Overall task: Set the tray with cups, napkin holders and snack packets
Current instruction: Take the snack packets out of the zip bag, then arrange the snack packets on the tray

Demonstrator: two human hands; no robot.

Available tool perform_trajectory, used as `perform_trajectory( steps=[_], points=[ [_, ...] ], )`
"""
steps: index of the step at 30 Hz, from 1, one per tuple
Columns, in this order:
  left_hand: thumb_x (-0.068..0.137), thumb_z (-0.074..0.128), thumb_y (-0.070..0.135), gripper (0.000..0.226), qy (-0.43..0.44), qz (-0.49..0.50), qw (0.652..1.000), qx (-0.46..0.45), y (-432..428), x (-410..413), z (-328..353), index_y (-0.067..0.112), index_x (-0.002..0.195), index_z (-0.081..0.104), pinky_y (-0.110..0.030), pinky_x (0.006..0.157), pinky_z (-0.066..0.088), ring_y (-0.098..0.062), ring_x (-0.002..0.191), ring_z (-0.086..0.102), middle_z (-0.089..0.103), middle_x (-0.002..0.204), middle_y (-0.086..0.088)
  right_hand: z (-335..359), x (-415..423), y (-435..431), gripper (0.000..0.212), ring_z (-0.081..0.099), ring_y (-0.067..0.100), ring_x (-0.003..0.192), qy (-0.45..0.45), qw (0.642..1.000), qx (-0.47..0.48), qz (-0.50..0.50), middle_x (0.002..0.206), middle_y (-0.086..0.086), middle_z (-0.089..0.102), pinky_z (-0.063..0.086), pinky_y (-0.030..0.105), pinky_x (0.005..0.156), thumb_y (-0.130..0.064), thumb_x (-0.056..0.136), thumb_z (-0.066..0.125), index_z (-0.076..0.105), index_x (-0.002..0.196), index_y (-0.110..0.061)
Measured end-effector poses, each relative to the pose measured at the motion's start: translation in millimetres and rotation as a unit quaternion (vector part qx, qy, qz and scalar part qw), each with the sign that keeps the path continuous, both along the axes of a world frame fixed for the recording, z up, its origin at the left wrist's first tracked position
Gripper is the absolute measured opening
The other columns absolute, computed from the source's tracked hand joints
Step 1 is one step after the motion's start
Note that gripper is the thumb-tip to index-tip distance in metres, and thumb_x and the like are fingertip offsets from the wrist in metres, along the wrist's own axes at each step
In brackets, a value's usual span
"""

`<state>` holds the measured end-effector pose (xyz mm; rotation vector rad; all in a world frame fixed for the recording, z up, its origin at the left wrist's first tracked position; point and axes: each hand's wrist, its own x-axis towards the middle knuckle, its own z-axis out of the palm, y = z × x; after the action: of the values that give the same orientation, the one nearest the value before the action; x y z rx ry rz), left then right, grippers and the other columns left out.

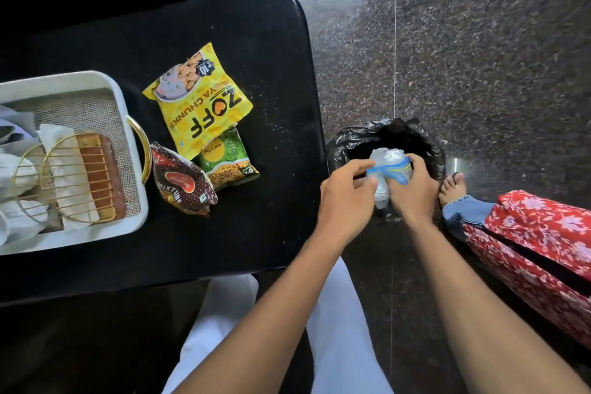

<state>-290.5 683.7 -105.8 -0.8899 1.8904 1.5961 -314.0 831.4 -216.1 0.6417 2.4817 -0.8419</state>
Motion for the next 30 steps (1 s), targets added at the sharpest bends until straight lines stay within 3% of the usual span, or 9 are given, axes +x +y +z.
perform_trajectory(
  steps=[2, 4, 8, 11, 20, 24, 26, 28, 30],
  points=[
    [0.097, 0.061, 0.013, 0.028, -0.002, 0.01, 1.0, 0.017, -6, 6, 0, 0.02, 0.122, 0.071, 0.004, 0.072, 0.044, 0.019, 0.086, 0.063, 0.073, 0.113, 0.01, -27, -4, -3, 0.048, 0.057, 0.037, 0.11, -0.027, 0.999, 0.02, -0.029, 0.116, 0.017, 0.067, 0.045, 0.035, 0.084, -0.019, 0.083, 0.068, 0.055, 0.13, -0.021],
    [0.097, 0.062, 0.012, 0.026, -0.001, 0.014, 0.999, 0.029, -13, 12, 0, 0.019, 0.12, 0.073, 0.002, 0.076, 0.045, 0.022, 0.088, 0.063, 0.074, 0.113, 0.01, -49, -9, -6, 0.049, 0.056, 0.039, 0.112, -0.048, 0.997, 0.039, -0.038, 0.118, 0.02, 0.065, 0.046, 0.038, 0.086, -0.018, 0.084, 0.068, 0.054, 0.13, -0.019],
    [0.098, 0.061, 0.008, 0.026, 0.007, 0.031, 0.998, 0.047, -27, 16, 1, 0.016, 0.119, 0.073, -0.001, 0.082, 0.047, 0.01, 0.1, 0.067, 0.075, 0.115, 0.006, -78, -15, -14, 0.066, 0.051, 0.043, 0.122, -0.094, 0.992, 0.084, -0.026, 0.133, 0.024, 0.053, 0.043, 0.042, 0.099, -0.016, 0.087, 0.068, 0.04, 0.146, -0.018],
    [0.098, 0.06, 0.008, 0.025, 0.006, 0.03, 0.998, 0.055, -34, 16, 1, 0.015, 0.118, 0.073, -0.001, 0.082, 0.047, 0.012, 0.096, 0.067, 0.076, 0.114, 0.004, -89, -16, -18, 0.075, 0.045, 0.043, 0.13, -0.122, 0.987, 0.102, -0.007, 0.14, 0.026, 0.045, 0.039, 0.046, 0.105, -0.018, 0.086, 0.071, 0.032, 0.151, -0.016],
    [0.1, 0.059, 0.01, 0.026, 0.012, 0.036, 0.997, 0.071, -55, 21, 24, 0.016, 0.122, 0.071, -0.002, 0.086, 0.047, 0.013, 0.1, 0.064, 0.073, 0.12, 0.003, -74, -13, -19, 0.066, 0.04, 0.044, 0.132, -0.094, 0.987, 0.127, -0.006, 0.142, 0.026, 0.041, 0.039, 0.05, 0.103, -0.027, 0.085, 0.073, 0.043, 0.141, -0.007],
    [0.1, 0.058, 0.014, 0.026, 0.037, 0.049, 0.996, 0.071, -75, 34, 48, 0.02, 0.122, 0.071, -0.004, 0.089, 0.048, 0.007, 0.108, 0.066, 0.074, 0.12, 0.008, -26, -21, -24, 0.053, 0.044, 0.038, 0.129, 0.002, 0.997, 0.077, -0.031, 0.136, 0.029, 0.048, 0.034, 0.038, 0.108, -0.024, 0.089, 0.069, 0.052, 0.135, -0.005],
    [0.1, 0.059, 0.016, 0.025, 0.057, 0.064, 0.994, 0.074, -90, 45, 62, 0.025, 0.119, 0.072, -0.014, 0.094, 0.053, 0.002, 0.109, 0.068, 0.075, 0.117, 0.011, 8, -21, -32, 0.046, 0.05, 0.036, 0.123, 0.06, 0.996, 0.054, -0.023, 0.132, 0.026, 0.052, 0.036, 0.035, 0.11, -0.023, 0.089, 0.069, 0.057, 0.13, -0.008],
    [0.099, 0.059, 0.019, 0.023, 0.081, 0.083, 0.991, 0.063, -108, 58, 76, 0.03, 0.114, 0.072, -0.024, 0.094, 0.057, -0.003, 0.105, 0.071, 0.076, 0.111, 0.013, 47, -18, -45, 0.04, 0.058, 0.033, 0.114, 0.107, 0.994, 0.025, -0.011, 0.13, 0.022, 0.055, 0.042, 0.013, 0.101, -0.021, 0.089, 0.07, 0.06, 0.125, -0.01],
    [0.098, 0.06, 0.019, 0.022, 0.114, 0.121, 0.985, 0.041, -130, 71, 88, 0.03, 0.111, 0.074, -0.025, 0.088, 0.059, -0.007, 0.099, 0.074, 0.078, 0.106, 0.01, 85, -10, -62, 0.036, 0.059, 0.022, 0.106, 0.143, 0.989, -0.013, 0.013, 0.126, 0.021, 0.059, 0.033, -0.01, 0.079, -0.018, 0.089, 0.071, 0.062, 0.123, -0.011]
  ],
)
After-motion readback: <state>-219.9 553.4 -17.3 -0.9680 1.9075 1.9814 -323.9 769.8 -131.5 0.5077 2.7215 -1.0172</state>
